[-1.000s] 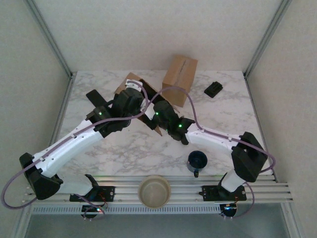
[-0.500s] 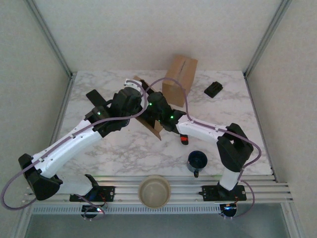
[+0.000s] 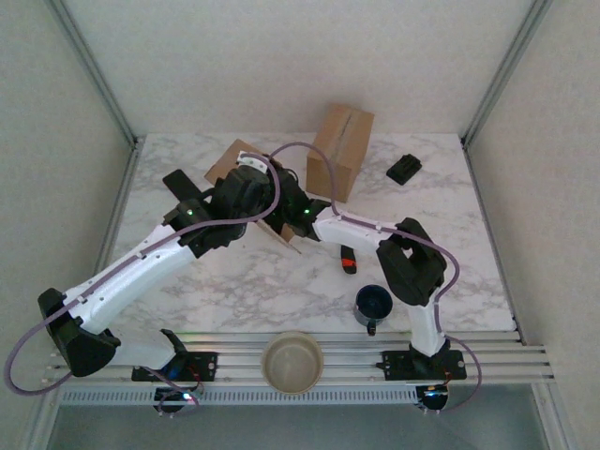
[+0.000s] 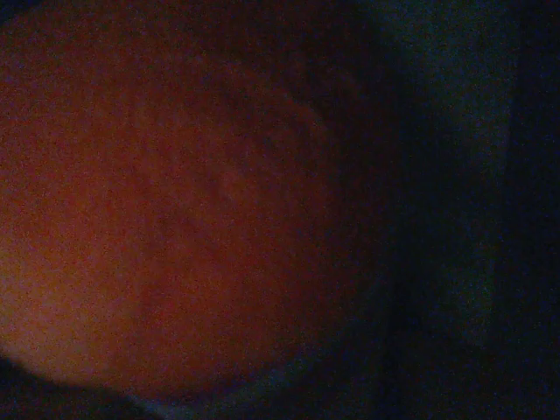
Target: Unpack the express box
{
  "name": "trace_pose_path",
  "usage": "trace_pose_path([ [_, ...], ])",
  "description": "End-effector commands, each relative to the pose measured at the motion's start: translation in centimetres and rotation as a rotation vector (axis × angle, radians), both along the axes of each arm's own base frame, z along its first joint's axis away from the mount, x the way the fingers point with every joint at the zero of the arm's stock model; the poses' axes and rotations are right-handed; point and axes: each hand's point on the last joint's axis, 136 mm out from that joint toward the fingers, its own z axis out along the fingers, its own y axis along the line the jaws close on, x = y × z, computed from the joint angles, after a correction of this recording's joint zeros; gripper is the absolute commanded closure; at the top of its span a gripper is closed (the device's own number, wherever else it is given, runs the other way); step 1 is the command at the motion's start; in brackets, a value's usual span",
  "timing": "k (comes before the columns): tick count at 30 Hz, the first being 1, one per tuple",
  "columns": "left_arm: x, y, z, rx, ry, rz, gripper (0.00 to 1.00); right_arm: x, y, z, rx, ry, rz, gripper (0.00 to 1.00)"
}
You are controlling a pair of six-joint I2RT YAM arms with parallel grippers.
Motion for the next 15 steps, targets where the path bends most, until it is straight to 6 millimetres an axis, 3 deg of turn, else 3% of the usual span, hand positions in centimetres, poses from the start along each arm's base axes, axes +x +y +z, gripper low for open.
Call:
trace_pose_path([
  [1,0.4,-1.3,3.7,-0.127,-0.089,-0.017,1.0,-0.4,0.7,-2.0,0.008,0.09,0.015,0.63],
  [5,0.3,-0.9,3.8,-0.132,-0.099,-0.003,1.0,-0.8,0.6,-0.6,0.039,0.081,0.026,0.98],
  [10,0.5,0.1,3.7,-0.129,-0.108,0.056,1.0,-2.7,-1.2,3.8,0.133,0.016,0.037,1.0],
  [15,1.7,1.4,1.9,-0.11,-0.075,0.151,1.0,-6.3,-4.3,10.1,0.294,-0.074,0.066,1.0],
])
